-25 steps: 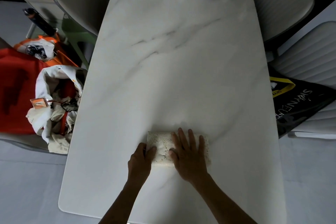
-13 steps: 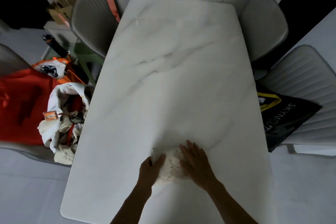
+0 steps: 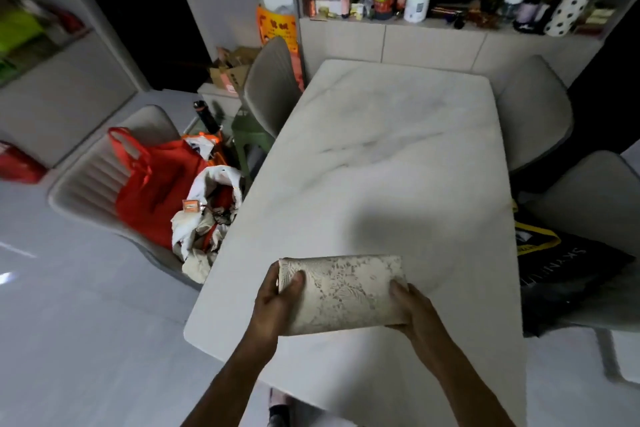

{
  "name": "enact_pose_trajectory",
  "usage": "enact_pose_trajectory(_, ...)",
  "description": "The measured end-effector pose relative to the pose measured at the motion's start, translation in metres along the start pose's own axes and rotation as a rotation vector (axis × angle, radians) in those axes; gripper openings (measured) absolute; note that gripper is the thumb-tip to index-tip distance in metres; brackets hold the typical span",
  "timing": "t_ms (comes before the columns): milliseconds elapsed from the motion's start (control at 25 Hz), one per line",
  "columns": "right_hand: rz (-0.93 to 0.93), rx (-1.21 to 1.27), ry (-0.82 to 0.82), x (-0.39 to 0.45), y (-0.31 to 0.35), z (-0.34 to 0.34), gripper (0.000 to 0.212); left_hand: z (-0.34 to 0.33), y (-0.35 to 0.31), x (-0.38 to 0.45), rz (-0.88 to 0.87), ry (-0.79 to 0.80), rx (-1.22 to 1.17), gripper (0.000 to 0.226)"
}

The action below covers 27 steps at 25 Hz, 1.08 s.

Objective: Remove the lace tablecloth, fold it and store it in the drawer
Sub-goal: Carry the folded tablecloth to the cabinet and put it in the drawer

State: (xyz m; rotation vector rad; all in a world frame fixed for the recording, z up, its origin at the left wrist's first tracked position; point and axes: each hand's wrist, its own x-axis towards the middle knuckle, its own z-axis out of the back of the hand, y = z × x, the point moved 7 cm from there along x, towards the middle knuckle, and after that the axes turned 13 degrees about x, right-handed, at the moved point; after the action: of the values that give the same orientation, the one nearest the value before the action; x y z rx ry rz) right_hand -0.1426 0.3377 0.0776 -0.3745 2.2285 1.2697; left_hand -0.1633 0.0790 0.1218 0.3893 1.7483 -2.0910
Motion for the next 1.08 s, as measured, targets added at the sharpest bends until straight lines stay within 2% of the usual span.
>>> enact_pose_trajectory(80, -0.008, 0.008, 0.124, -0.009, 0.004, -0.044, 0.048, 0.04, 0.0, -0.017, -0.012, -0.089, -0.042, 0.022)
enact_pose_trajectory(200, -0.04, -0.058, 0.246, -0.029, 0.0, -0.1, 0.05, 0.089, 0.004, -0.045, -0.018, -0.141, -0.116, 0.025)
enact_pose_trajectory(360, -0.146, -0.182, 0.483, -0.067, -0.036, -0.193, 0.038, 0.18, 0.031, -0.089, 0.026, -0.224, -0.266, 0.019)
enact_pose_trajectory(480, -0.142, -0.297, 0.546, -0.094, -0.078, -0.267, 0.039, 0.258, 0.057, -0.131, 0.045, -0.301, -0.269, 0.019)
enact_pose_trajectory(720, 0.027, -0.467, 0.614, -0.181, -0.238, -0.458, 0.024, 0.482, 0.149, -0.241, 0.057, -0.603, -0.254, 0.028)
enact_pose_trajectory(880, -0.02, -0.57, 0.718, -0.25, -0.356, -0.572, 0.014, 0.613, 0.217, -0.334, 0.124, -0.76, -0.34, 0.042)
enact_pose_trajectory(1080, -0.094, -0.712, 0.919, -0.33, -0.493, -0.701, 0.015, 0.727, 0.318, -0.433, 0.256, -0.969, -0.505, 0.031)
